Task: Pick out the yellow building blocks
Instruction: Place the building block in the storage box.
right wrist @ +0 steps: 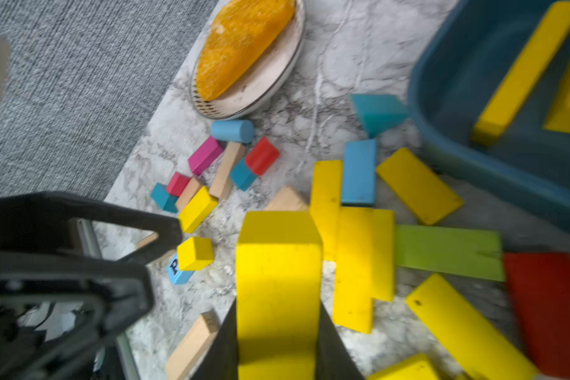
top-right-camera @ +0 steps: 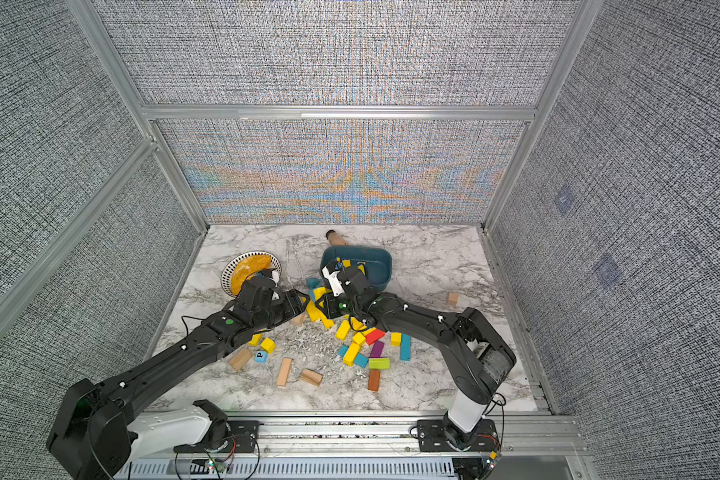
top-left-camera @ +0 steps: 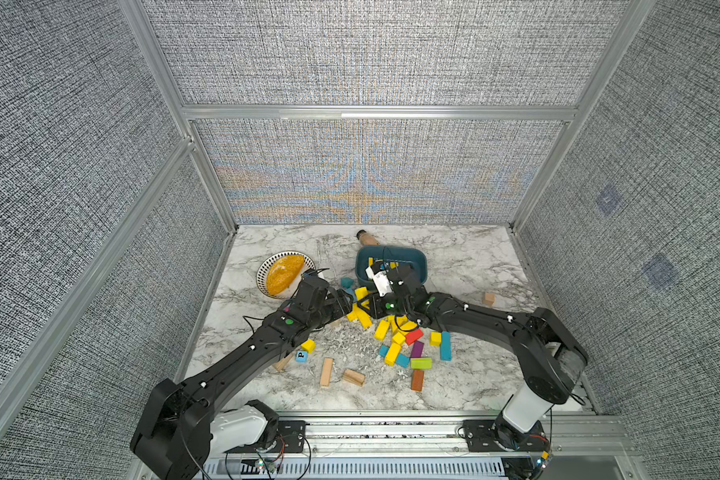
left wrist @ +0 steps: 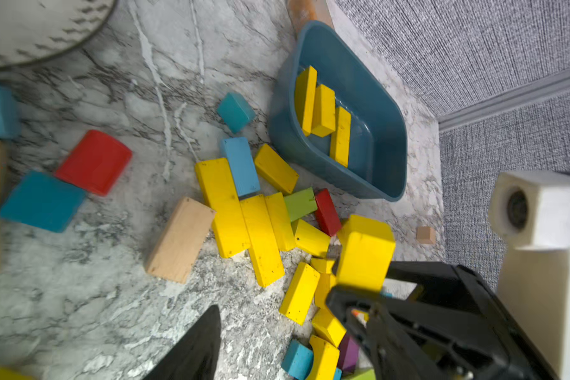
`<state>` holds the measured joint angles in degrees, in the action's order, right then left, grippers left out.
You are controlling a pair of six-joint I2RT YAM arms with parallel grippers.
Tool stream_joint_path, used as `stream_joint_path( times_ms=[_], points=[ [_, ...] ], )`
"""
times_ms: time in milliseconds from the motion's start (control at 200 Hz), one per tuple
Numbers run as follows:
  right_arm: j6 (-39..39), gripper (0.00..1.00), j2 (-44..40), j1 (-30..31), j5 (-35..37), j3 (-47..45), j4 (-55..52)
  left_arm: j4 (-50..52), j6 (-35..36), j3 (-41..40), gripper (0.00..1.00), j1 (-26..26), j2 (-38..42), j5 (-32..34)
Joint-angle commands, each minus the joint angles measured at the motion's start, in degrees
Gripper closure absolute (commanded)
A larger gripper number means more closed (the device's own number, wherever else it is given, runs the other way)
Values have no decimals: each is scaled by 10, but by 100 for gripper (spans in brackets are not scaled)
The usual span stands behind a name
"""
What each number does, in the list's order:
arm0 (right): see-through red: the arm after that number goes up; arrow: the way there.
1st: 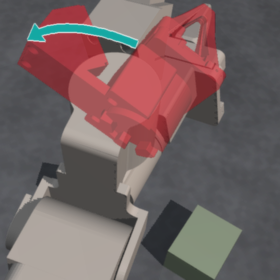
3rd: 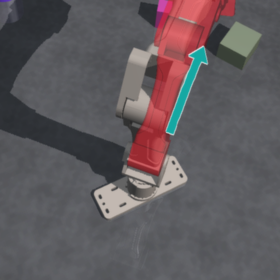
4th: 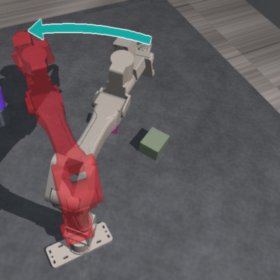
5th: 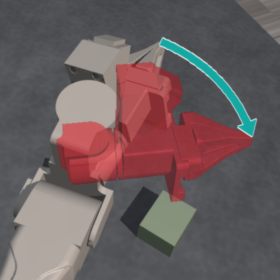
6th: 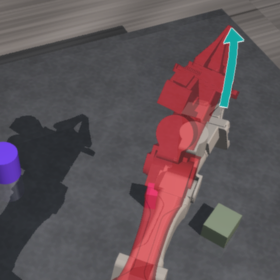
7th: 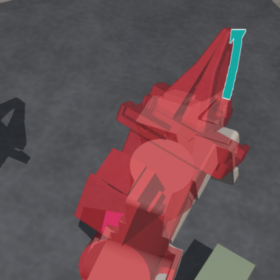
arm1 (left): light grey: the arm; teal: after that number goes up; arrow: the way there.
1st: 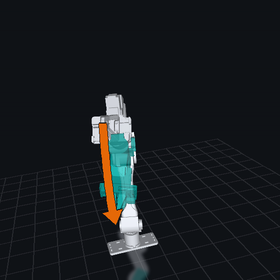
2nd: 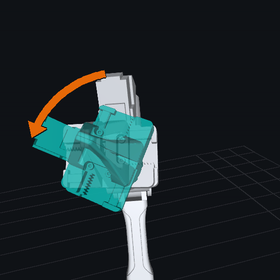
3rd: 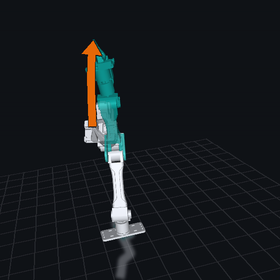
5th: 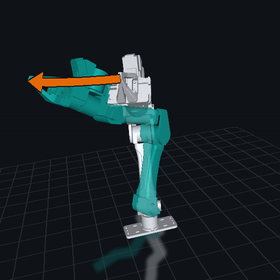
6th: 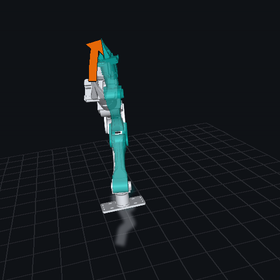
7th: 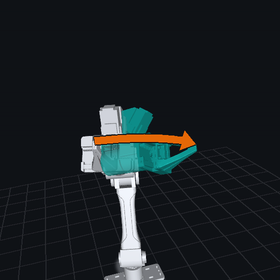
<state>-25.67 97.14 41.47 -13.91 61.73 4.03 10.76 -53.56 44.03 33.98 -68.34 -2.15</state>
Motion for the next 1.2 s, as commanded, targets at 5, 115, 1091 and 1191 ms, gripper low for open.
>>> stream_joint_path(
  times_ms=[5, 115, 1091, 1191],
  points=[
    [20, 90, -4, -42, 53, 19, -43, 68, 12, 13, 29, 0, 16, 78],
    [30, 90, 17, -90, 90, 55, -92, 84, 17, -6, 29, -1, 36, 135],
    [60, 69, 328, -169, 231, 391, -324, 148, 28, 27, 29, -7, -7, 166],
    [63, 63, 328, -168, 231, 401, -327, 153, 32, 36, 29, -8, -18, 164]
  ],
)
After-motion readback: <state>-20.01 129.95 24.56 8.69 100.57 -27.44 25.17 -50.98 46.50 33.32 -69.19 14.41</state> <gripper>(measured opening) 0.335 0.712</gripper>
